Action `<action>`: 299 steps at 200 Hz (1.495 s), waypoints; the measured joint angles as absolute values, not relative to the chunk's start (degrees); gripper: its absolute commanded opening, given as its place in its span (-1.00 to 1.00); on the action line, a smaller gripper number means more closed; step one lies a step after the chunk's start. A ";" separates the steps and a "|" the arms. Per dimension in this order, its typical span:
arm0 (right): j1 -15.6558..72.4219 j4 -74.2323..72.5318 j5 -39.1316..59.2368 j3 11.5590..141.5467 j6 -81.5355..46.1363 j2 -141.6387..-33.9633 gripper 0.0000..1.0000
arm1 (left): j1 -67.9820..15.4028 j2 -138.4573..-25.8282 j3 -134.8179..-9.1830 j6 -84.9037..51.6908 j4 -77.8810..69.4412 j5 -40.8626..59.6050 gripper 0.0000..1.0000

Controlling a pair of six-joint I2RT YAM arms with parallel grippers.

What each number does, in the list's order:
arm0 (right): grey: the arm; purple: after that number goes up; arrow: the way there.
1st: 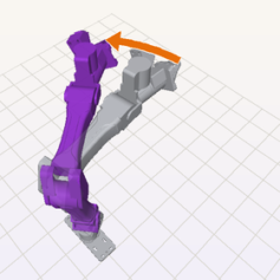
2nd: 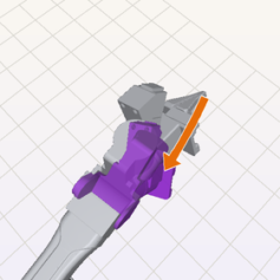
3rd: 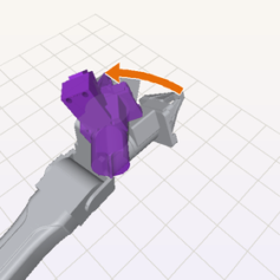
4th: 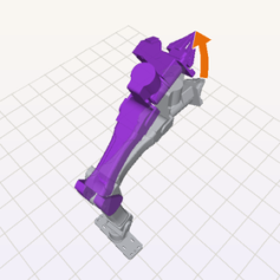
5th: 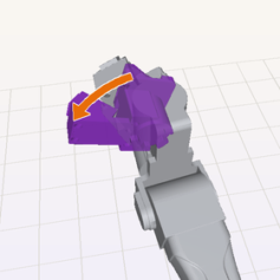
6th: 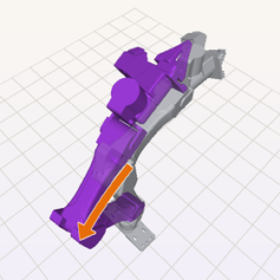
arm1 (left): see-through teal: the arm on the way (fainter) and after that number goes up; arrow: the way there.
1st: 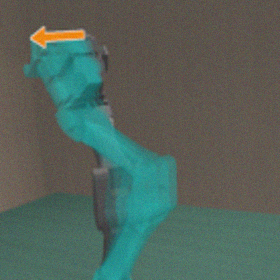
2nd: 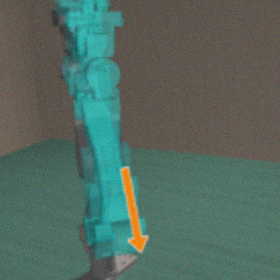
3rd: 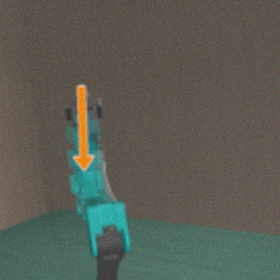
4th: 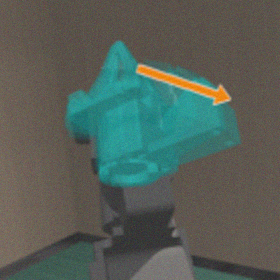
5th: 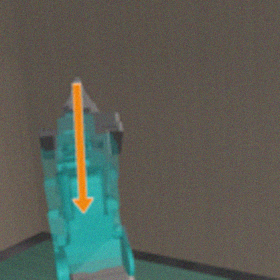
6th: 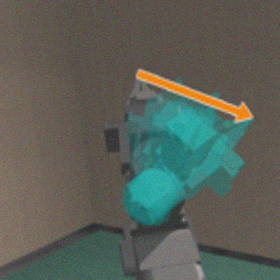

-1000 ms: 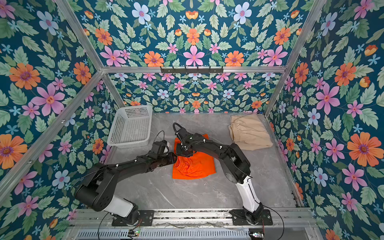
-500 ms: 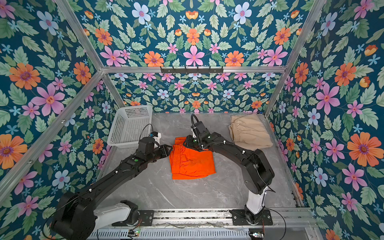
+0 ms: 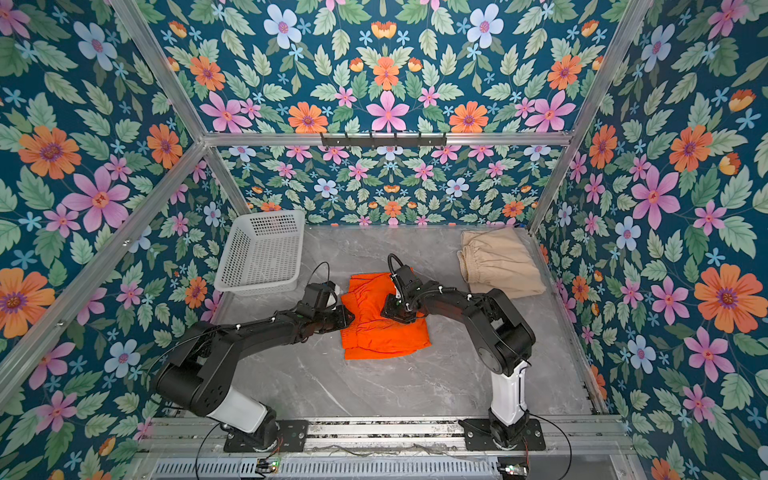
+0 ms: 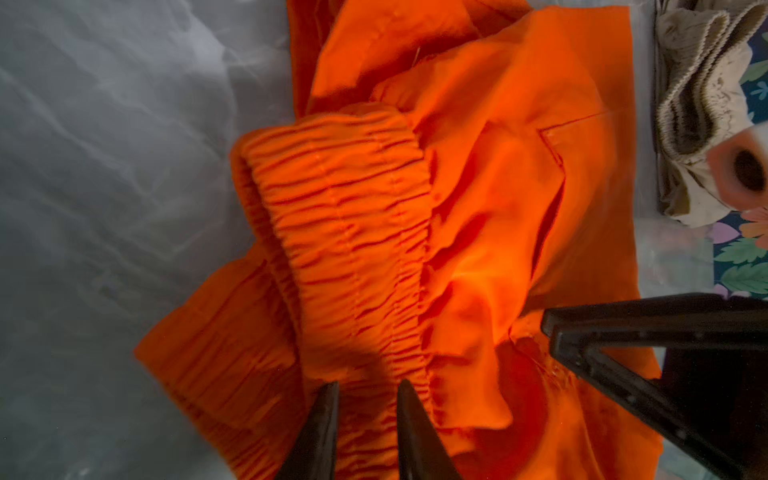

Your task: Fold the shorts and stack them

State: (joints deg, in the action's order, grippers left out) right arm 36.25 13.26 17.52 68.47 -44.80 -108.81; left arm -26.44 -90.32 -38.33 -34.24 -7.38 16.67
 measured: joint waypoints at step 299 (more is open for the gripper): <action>12.32 -18.15 57.41 50.22 -40.69 -112.99 0.08 | -33.06 -102.96 -49.63 -24.38 -9.63 13.54 -0.35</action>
State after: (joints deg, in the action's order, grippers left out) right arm 12.32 -18.15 57.41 50.22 -40.69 -112.99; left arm -33.06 -102.96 -49.63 -24.38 -9.63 13.54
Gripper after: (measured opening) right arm 0.548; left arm 0.322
